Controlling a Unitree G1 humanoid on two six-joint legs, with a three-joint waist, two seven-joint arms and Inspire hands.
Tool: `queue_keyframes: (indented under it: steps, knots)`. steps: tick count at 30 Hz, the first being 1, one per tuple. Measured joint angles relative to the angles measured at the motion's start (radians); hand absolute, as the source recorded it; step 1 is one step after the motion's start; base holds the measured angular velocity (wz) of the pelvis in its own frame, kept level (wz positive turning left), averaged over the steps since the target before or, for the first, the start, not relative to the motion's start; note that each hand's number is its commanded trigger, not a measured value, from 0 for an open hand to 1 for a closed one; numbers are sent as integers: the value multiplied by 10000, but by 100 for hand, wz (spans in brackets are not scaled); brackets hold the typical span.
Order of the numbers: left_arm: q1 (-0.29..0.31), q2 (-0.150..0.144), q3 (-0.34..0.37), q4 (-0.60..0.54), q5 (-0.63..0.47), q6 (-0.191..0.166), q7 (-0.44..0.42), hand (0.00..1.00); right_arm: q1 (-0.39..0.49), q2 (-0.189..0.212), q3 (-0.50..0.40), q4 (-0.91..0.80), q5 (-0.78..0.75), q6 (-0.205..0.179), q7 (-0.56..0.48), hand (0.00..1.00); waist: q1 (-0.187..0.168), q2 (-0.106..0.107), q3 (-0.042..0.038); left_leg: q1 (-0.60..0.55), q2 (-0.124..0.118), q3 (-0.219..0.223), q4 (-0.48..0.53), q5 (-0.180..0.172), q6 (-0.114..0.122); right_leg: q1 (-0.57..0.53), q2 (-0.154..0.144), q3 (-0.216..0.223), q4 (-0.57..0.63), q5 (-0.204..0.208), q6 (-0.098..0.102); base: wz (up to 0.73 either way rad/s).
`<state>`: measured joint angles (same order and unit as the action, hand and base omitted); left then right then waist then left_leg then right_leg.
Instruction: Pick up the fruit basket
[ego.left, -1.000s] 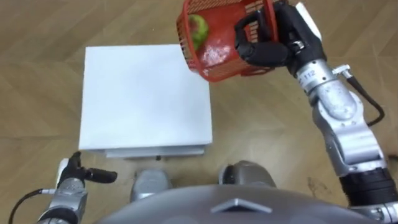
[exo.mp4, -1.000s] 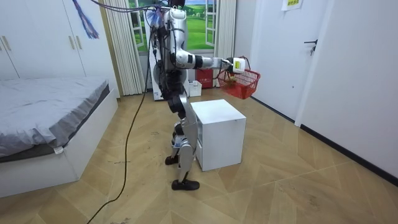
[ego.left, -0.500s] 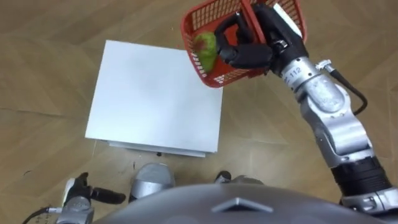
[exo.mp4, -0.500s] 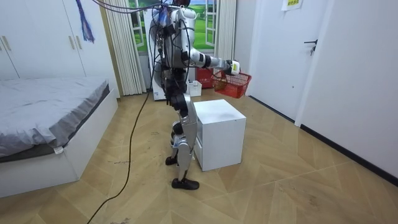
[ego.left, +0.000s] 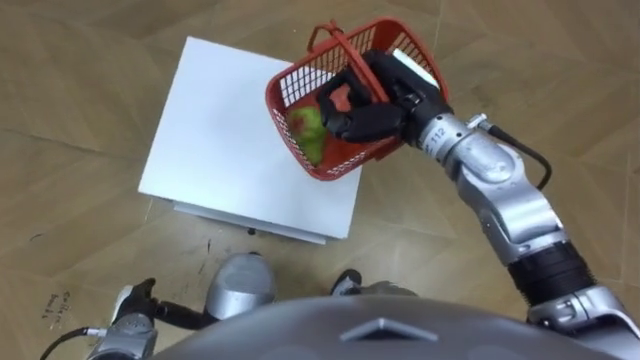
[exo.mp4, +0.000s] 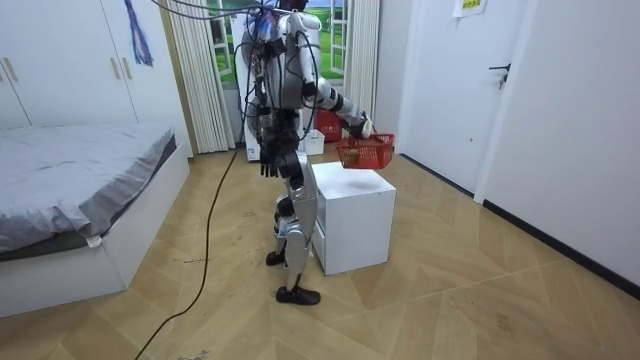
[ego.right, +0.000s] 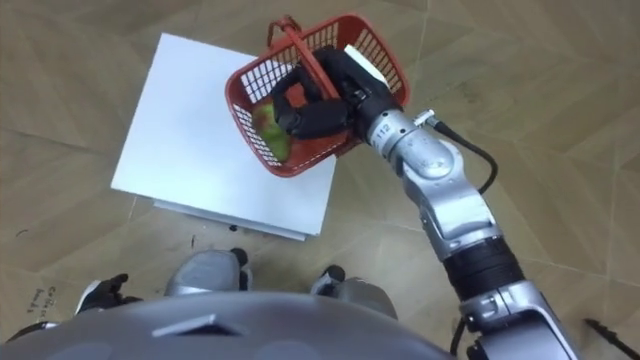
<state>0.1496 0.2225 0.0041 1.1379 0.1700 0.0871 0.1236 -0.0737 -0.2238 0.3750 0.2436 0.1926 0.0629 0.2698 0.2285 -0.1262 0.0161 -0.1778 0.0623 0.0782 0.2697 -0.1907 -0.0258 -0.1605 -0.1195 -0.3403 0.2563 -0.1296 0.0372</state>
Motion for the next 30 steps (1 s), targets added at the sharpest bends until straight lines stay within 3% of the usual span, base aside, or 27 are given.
queue_keyframes:
  steps: [13, 15, 24, 30]
  knots:
    - [-275, 156, -199, -46, 15, 10, -412, 0, -237, 228, 945, 1318, -62, 26, 51, 98, 188, -226, 49, -1051, -24, -331, 382, 1, 0, -552, -6, -517, -197, 4, -1, 11]
    - [-273, 160, -228, -34, 14, 24, -447, 0, -240, 323, 982, 1606, -60, 28, 45, 0, 290, -227, 51, -1129, -24, -350, 382, 0, 1, -611, -13, -560, -197, 4, -1, 8]
    - [-274, 249, -863, 208, 9, 34, -476, 0, -543, 642, 1115, 2512, 5, 17, -54, 0, 264, -199, 79, -1530, -11, -427, 475, -4, 0, -890, -24, -748, -170, 14, -16, 4]
    - [-274, 260, -865, 287, 8, 37, -551, 0, -1109, 721, 1101, 2904, 229, 9, -403, 0, 260, -144, 120, -1671, -12, -428, 534, -3, 1, -992, -33, -777, -170, 17, -18, 0]
